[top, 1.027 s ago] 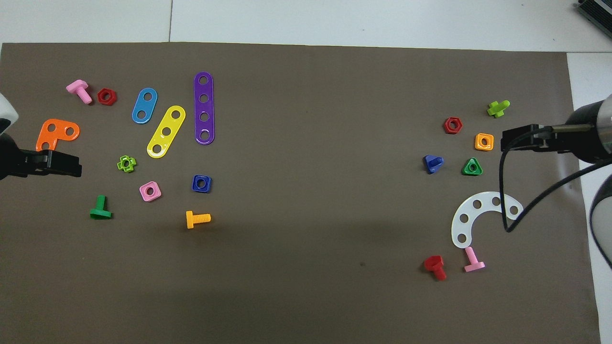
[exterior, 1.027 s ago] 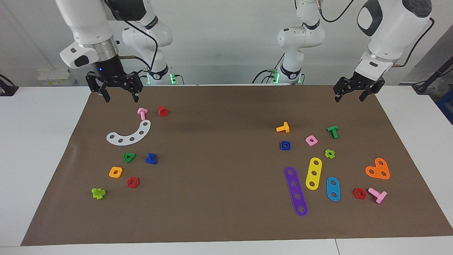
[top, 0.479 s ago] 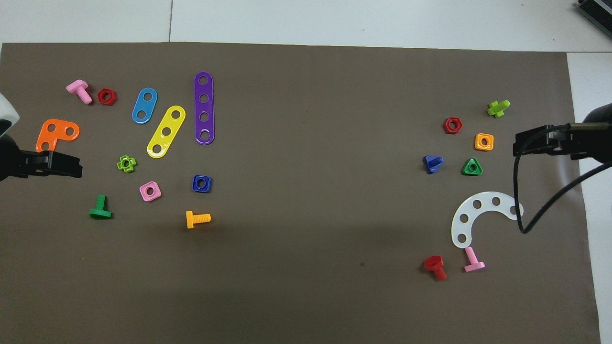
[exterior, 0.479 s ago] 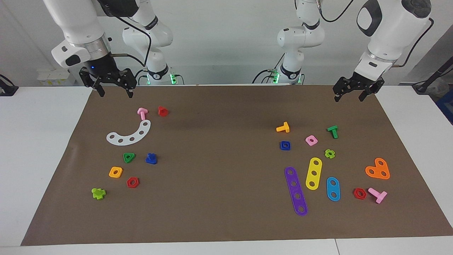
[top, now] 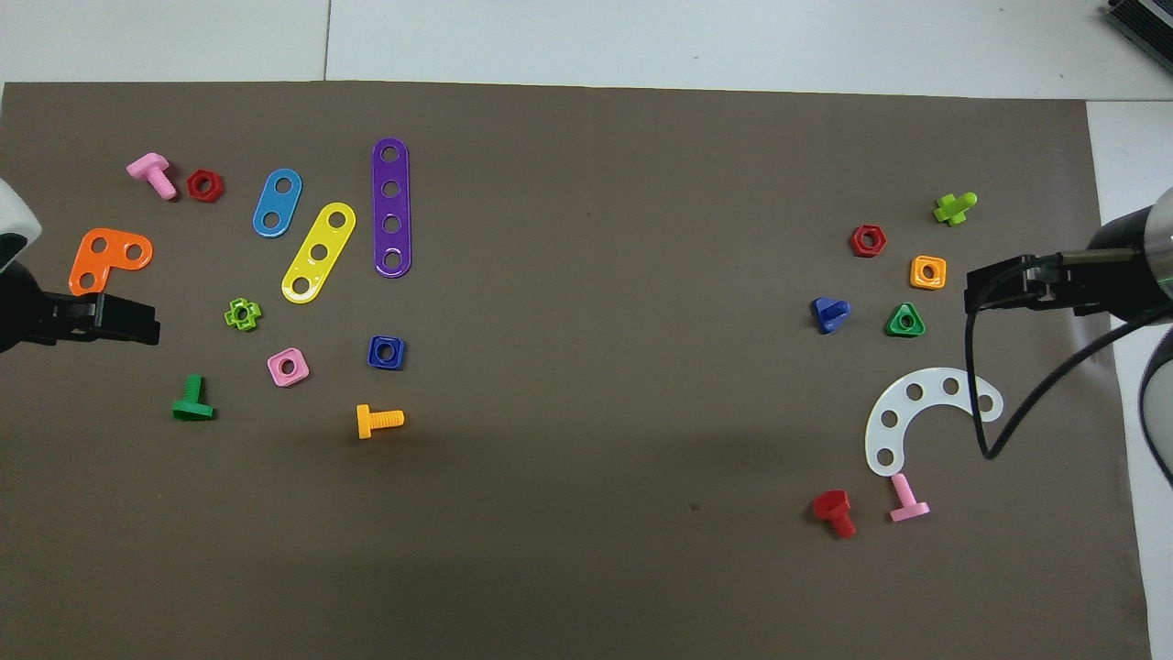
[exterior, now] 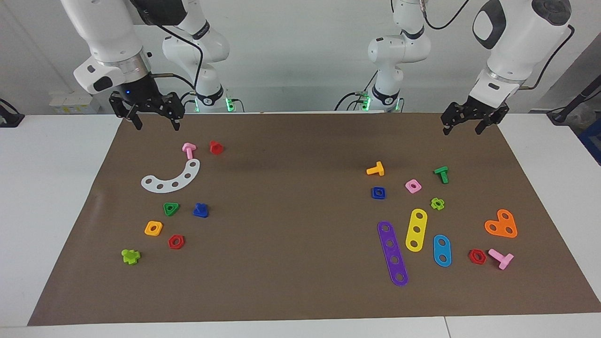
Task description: Unscrew and place screws in storage area
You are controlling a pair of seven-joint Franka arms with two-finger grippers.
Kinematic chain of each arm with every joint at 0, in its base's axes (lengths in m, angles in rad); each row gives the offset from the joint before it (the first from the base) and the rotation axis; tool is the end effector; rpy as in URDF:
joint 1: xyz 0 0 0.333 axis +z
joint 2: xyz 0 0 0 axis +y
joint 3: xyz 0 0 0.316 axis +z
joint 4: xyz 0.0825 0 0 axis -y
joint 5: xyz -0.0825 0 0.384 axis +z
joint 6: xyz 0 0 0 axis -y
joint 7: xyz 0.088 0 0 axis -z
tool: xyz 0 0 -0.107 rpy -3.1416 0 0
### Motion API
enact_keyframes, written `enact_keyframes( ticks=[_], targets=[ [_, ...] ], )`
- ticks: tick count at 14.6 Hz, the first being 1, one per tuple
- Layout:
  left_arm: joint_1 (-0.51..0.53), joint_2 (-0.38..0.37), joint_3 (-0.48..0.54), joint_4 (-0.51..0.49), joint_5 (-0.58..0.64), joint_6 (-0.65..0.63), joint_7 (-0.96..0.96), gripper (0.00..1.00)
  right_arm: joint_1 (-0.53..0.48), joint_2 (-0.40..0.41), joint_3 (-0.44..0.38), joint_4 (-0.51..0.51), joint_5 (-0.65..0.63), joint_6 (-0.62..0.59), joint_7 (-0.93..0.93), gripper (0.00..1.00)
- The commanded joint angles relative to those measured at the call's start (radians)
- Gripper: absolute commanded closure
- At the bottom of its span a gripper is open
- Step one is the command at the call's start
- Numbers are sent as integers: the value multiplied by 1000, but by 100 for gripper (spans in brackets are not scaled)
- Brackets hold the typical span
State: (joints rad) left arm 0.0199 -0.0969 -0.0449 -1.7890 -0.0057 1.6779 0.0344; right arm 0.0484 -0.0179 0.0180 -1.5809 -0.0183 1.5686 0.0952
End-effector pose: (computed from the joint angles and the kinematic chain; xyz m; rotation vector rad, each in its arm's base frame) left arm 0.5290 -0.0148 0.5826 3.1388 -0.0918 -0.0224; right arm 0.5477 0.0345 0.6294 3.1231 -0.0451 0.0111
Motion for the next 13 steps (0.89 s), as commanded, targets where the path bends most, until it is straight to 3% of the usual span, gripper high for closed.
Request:
enact_keyframes(
  ticks=[1, 13],
  targets=[
    [9, -37, -6, -36, 20, 6, 13, 0, 1, -34, 8, -45, 20, -2, -25, 0],
    [9, -37, -6, -41, 20, 9, 32, 0, 1, -40, 8, -57, 20, 10, -22, 0]
  ],
)
